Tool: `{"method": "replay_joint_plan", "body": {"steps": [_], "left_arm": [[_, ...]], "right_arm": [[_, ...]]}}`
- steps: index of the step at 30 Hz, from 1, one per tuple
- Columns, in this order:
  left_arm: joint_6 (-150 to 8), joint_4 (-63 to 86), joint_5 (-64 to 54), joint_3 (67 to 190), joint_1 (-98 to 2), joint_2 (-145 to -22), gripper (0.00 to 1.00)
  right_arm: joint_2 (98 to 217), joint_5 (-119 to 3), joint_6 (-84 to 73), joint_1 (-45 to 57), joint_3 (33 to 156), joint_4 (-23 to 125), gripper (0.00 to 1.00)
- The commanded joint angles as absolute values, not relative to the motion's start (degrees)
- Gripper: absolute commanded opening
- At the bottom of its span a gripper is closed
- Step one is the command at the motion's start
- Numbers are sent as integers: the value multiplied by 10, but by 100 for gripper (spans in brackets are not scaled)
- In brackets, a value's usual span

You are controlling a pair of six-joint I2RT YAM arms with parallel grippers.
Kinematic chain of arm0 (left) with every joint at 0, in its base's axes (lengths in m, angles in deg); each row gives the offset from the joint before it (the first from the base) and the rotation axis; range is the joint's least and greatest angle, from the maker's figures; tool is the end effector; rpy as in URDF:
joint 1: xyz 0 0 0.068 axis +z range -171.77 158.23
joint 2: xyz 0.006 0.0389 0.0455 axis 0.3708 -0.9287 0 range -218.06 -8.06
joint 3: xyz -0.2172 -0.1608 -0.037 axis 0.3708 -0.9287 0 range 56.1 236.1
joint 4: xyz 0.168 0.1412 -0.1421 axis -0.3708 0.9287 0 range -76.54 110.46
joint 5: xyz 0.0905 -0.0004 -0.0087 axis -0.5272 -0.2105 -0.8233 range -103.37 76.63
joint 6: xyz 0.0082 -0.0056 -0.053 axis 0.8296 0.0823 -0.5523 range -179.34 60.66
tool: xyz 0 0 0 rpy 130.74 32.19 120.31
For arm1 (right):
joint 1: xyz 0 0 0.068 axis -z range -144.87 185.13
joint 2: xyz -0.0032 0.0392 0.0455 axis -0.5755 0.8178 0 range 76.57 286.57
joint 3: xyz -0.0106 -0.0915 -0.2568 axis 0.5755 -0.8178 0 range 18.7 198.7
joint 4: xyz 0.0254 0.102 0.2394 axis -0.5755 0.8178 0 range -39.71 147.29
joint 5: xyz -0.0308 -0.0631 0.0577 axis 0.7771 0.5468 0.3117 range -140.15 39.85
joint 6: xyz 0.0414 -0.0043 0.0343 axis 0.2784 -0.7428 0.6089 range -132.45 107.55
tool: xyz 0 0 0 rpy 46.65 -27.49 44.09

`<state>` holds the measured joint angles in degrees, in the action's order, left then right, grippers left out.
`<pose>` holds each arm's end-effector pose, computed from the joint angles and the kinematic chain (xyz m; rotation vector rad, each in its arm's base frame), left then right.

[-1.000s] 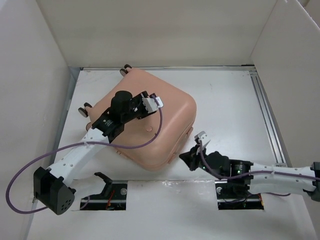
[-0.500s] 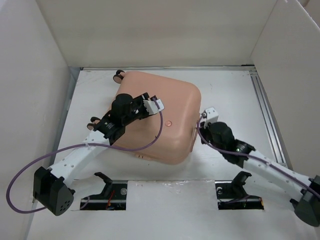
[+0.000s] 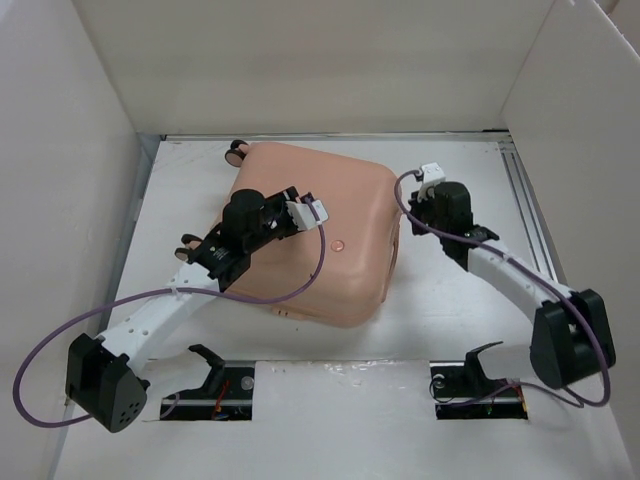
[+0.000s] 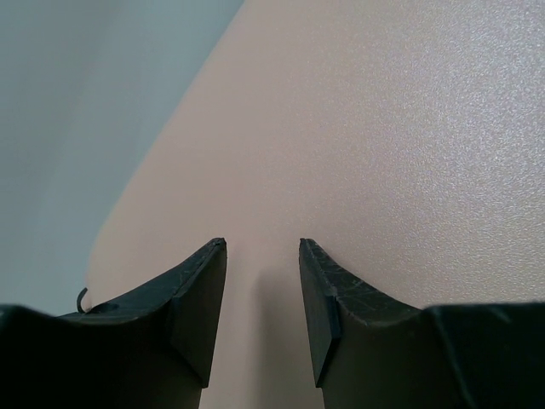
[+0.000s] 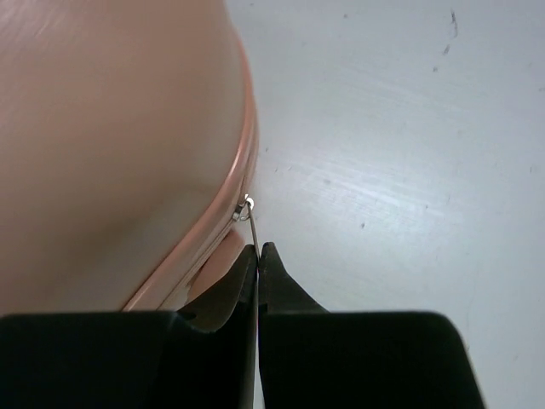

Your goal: Pack the luggage

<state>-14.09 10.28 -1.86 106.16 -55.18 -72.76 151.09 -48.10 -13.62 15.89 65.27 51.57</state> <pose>0.2182 -0.1525 0.3265 1.2284 1.2701 -0.0281 0.2738 0.0943 0.2526 -0.3480 2.0550 0.1552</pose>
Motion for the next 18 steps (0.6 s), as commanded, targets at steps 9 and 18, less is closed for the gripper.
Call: {"method": "replay_joint_plan", "body": {"steps": [9,18], "left_arm": [[-147,378,-41,1012,-546,-759,38],[-137,597,2,1237,-289,-699,39]], "right_arm": [[1780,-743,-303,261,870,347,0],[1840,-864,-325,248,837,308,0]]}}
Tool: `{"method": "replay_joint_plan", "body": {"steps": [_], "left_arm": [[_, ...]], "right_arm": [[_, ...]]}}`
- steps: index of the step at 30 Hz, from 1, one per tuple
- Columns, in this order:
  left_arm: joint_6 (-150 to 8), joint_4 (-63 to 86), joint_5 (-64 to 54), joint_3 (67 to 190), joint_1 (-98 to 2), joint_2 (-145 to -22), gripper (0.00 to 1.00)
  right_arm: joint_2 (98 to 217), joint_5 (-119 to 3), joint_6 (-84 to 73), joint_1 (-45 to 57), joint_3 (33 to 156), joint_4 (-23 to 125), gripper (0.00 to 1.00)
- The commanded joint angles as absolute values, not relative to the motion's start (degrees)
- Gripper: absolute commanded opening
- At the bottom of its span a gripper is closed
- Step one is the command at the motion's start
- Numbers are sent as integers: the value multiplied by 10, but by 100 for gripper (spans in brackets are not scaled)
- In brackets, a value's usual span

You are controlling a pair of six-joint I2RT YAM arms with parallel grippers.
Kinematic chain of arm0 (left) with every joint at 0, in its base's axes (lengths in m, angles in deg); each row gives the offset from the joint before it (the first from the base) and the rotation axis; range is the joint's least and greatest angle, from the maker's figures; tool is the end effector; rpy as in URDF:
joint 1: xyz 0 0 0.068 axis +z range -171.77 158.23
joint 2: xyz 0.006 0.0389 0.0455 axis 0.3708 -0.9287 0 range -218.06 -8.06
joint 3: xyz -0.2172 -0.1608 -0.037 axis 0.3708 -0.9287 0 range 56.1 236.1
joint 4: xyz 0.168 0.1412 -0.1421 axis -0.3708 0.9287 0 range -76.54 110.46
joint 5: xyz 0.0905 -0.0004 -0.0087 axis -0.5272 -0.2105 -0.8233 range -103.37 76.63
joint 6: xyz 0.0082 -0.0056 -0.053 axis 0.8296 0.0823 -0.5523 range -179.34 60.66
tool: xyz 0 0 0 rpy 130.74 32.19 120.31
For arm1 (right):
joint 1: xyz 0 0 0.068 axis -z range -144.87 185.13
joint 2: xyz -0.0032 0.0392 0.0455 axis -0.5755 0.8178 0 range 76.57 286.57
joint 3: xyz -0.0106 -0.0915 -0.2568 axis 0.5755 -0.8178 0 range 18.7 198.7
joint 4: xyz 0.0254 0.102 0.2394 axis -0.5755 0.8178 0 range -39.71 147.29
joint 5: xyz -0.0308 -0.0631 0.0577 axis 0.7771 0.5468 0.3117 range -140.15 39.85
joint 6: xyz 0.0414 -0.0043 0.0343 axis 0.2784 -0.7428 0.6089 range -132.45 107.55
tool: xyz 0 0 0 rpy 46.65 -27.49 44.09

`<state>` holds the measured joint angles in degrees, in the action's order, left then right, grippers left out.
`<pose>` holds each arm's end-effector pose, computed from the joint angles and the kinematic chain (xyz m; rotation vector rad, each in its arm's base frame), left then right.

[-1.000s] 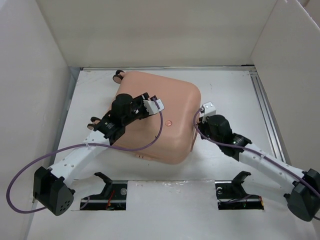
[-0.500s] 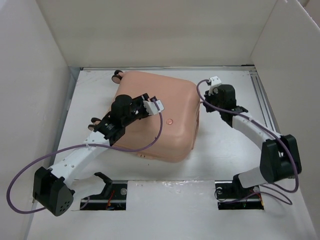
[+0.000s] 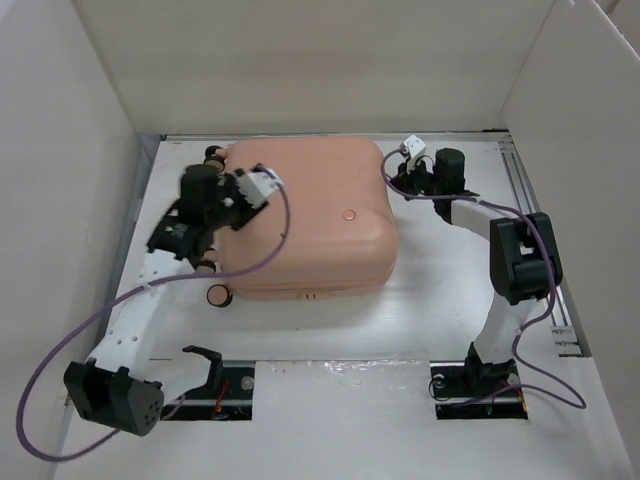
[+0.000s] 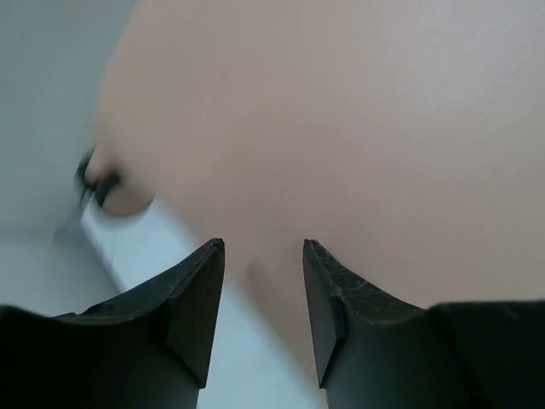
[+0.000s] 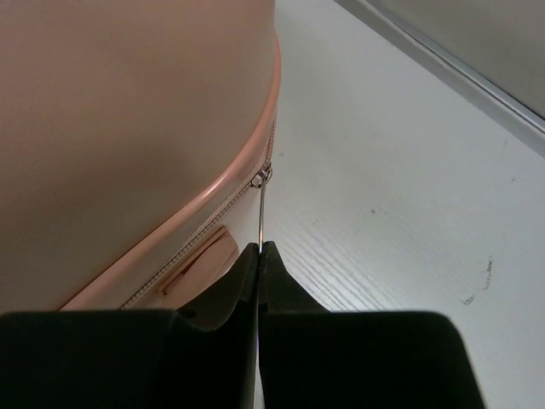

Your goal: Pack the luggage

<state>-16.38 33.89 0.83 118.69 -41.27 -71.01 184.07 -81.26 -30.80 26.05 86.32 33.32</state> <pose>0.2297 -0.0906 0.3684 1.1338 1.5524 0.0350 0.4138 0.0849 0.2135 -0.7920 1.7641 0.4258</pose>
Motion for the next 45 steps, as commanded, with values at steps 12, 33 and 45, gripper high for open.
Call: {"method": "replay_joint_plan", "body": {"steps": [12,33,45], "left_arm": [[163,786,-116,1216,-239,-601,39],[-195,300,-100,1070,-213,-788,44],[-231,356,78,1370,-108,-866,62]], "right_arm": [[1815,-847,-300,243,845,309,0],[1736,-738,-176,164,699,196,0],[1599,-570,-58,-56,598,147,0]]}}
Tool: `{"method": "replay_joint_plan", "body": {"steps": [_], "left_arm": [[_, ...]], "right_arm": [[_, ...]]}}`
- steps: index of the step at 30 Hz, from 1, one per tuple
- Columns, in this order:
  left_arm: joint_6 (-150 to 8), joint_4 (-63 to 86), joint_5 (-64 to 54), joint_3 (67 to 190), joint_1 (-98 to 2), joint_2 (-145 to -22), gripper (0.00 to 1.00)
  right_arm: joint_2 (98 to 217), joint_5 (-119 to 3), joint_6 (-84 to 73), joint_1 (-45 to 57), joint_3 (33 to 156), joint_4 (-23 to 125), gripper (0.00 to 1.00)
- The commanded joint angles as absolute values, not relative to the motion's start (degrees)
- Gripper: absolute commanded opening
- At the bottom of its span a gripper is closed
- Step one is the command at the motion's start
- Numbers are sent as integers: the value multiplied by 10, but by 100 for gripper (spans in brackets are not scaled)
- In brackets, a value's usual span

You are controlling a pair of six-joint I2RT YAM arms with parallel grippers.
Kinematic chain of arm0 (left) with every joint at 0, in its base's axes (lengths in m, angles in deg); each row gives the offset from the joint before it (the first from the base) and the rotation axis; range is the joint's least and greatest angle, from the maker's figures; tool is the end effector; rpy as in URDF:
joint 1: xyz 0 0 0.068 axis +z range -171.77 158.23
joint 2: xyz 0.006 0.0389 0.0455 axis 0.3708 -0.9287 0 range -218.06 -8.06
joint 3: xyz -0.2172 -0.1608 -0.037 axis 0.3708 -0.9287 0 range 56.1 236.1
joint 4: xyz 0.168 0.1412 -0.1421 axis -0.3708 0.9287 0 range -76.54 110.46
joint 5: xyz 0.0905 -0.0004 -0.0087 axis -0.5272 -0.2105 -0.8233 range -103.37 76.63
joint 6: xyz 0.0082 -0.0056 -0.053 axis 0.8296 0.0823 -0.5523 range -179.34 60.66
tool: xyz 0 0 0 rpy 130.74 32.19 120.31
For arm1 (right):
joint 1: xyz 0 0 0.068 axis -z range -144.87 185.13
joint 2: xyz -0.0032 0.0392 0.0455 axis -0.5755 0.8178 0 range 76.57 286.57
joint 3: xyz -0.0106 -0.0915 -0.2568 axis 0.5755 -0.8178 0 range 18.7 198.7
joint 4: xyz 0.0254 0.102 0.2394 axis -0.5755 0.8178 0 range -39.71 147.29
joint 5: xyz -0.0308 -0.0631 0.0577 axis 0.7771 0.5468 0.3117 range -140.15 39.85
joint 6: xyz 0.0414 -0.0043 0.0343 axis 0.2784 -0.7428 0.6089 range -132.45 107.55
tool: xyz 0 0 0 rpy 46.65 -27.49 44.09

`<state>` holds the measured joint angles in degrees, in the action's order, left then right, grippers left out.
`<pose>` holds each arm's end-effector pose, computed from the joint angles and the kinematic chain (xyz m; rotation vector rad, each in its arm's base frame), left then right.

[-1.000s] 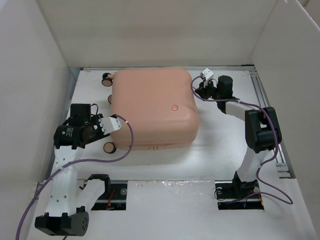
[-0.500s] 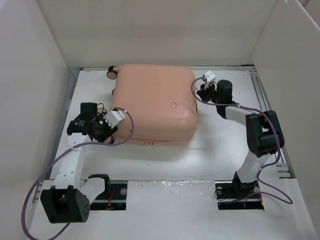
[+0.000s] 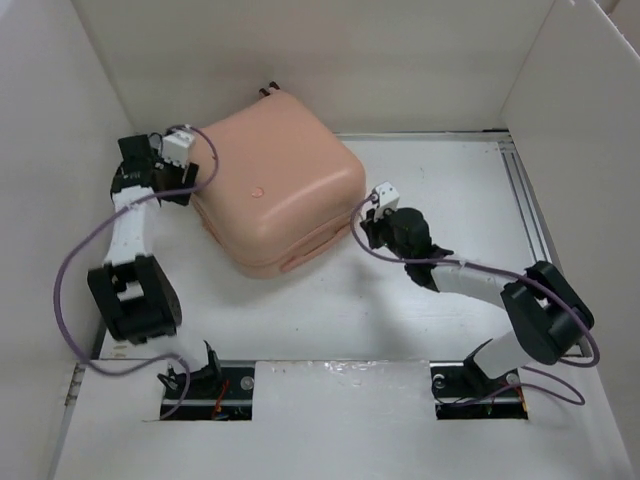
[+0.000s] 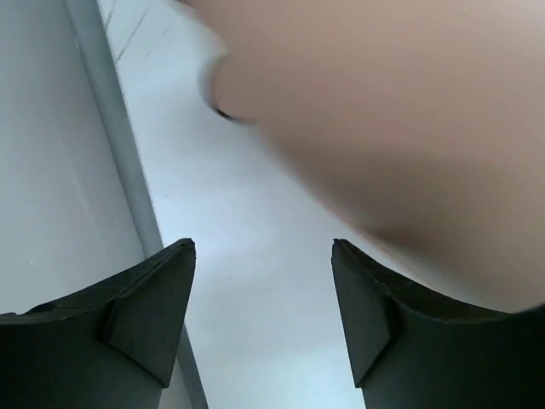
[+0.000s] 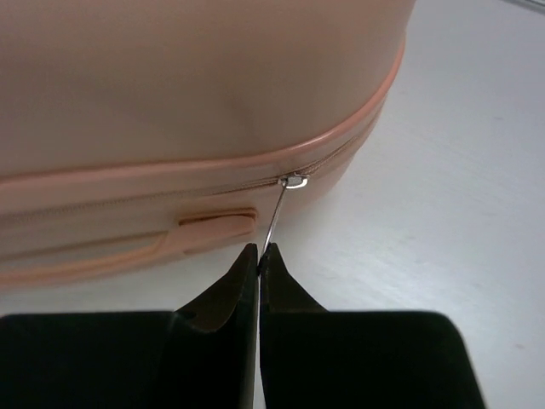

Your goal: Pack the luggage

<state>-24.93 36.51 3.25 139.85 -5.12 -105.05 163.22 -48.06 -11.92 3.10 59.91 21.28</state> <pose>0.3780 0.1024 0.3137 0.4945 2.1232 0.1878 0.2755 0.1710 0.2136 -0.4840 1.8092 0.3598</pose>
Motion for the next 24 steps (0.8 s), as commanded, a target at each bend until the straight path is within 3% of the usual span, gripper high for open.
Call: {"method": "replay_joint_plan", "body": {"steps": [1,3,6,7,9,12,17,19,21,24], "left_arm": [[-218,356,73,1331,-150,-833,63],[-213,411,101,1342,-183,-799,64],[-221,507,125,1367,-327,-772,64],[-232,507,106,1337,-432,-740,63],[-257,514,96,1308,-511,-709,60],[-287,547,67,1235,-586,-673,48],[-260,508,-6,1073,-677,-618,45],[-243,488,-70,1033,-719,-642,49],[-237,445,-93,1026,-720,-664,60],[-237,379,-112,1015,-714,-664,65]], "right_arm": [[1599,-565,-58,-64,592,147,0],[1585,-558,-43,-88,583,147,0],[1580,-545,-29,-106,565,147,0],[1580,-538,-17,-106,557,147,0],[1580,-531,-12,-111,557,147,0],[1580,-520,-19,-116,568,156,0],[1595,-509,-24,-129,586,165,0],[1601,-502,-24,-136,586,165,0],[1601,-497,-19,-149,586,165,0],[1601,-487,-14,-159,586,165,0]]}}
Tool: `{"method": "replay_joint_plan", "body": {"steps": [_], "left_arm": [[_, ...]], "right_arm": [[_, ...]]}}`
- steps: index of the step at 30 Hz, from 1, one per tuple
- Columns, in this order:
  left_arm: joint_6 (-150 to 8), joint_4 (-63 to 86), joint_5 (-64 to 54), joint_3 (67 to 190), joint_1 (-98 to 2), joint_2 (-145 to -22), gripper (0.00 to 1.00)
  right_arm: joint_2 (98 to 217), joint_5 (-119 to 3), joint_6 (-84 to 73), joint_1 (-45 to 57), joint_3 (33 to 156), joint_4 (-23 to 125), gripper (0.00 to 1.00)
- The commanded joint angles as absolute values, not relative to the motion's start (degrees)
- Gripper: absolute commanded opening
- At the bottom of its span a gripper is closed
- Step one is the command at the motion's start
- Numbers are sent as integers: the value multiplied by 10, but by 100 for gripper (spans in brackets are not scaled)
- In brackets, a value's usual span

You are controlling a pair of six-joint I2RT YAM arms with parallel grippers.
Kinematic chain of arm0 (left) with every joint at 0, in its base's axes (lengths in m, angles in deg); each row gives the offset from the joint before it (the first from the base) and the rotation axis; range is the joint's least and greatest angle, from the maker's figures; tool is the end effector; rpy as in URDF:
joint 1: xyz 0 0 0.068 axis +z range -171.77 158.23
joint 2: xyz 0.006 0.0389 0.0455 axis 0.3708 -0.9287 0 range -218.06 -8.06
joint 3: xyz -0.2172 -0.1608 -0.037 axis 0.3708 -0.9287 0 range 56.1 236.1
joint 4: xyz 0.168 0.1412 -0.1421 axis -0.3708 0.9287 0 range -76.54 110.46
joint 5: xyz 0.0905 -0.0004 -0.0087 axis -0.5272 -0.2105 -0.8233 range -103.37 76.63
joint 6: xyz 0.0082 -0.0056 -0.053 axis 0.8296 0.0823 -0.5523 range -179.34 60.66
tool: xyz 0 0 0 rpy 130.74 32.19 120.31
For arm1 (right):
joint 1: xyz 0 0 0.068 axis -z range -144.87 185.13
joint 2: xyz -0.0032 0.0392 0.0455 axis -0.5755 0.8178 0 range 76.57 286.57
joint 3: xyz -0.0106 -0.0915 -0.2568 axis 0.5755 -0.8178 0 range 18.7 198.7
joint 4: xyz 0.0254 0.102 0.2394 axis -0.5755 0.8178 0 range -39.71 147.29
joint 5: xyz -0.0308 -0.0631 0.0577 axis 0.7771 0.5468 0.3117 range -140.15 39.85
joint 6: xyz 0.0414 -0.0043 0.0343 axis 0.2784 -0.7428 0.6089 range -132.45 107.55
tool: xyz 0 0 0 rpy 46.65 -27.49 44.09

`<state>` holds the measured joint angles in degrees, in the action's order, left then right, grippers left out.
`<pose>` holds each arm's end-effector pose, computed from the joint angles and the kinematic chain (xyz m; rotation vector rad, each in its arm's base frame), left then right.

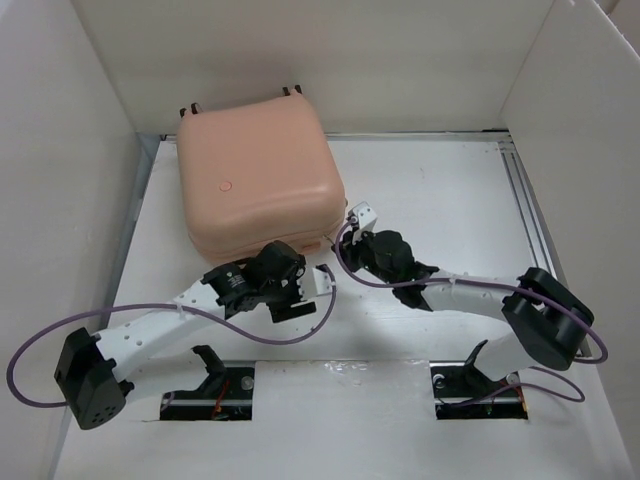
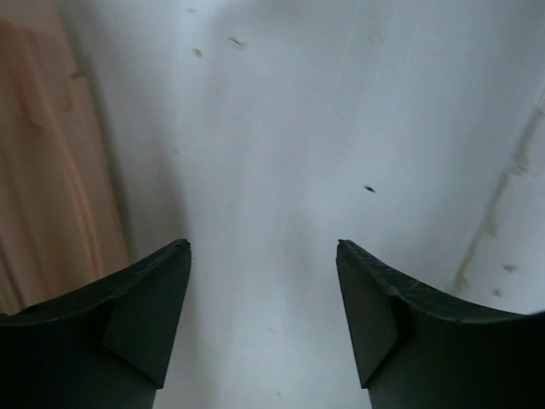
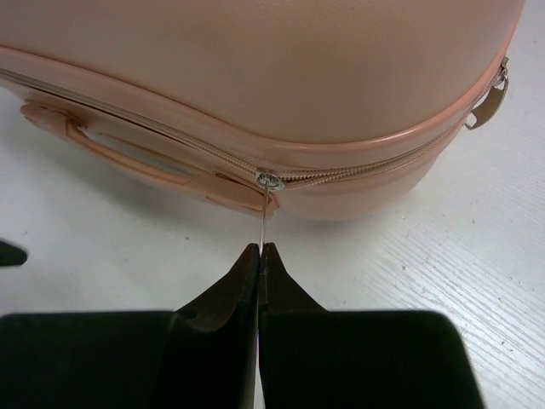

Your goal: Pack the luggage

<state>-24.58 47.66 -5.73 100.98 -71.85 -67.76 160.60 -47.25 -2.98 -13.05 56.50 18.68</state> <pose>0.1315 -0.1646 0.2541 1.6878 1.7568 -0.2825 0.2088 0.2309 0.2130 -0.5875 1.7824 0.6575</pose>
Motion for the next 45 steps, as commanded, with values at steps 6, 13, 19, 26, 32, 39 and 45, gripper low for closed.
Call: {"method": "replay_joint_plan", "body": {"steps": [6,13,19,26,32,39,45], "left_arm": [[-259,290,-241,960,-714,-694,71],[-252,219,-258,934,-695,-763,70],[-246,171,-277,942,-670,-820,71],[-234,163,-260,947,-670,-930,57],[-234,193,-230,947,-665,-916,0],[-266,283,-274,987,-729,-776,55],[-272,329,-394,1036,-766,-767,81]], "right_arm": [[1595,-470,-14,-159,574,170,0],[1595,-470,-14,-159,568,180,0],[1595,-476,-14,-159,563,180,0],[1601,-476,-14,-159,563,180,0],[1601,-476,-19,-159,568,180,0],[1606,-481,-24,-154,574,186,0],[1611,-487,-30,-149,579,186,0]]}}
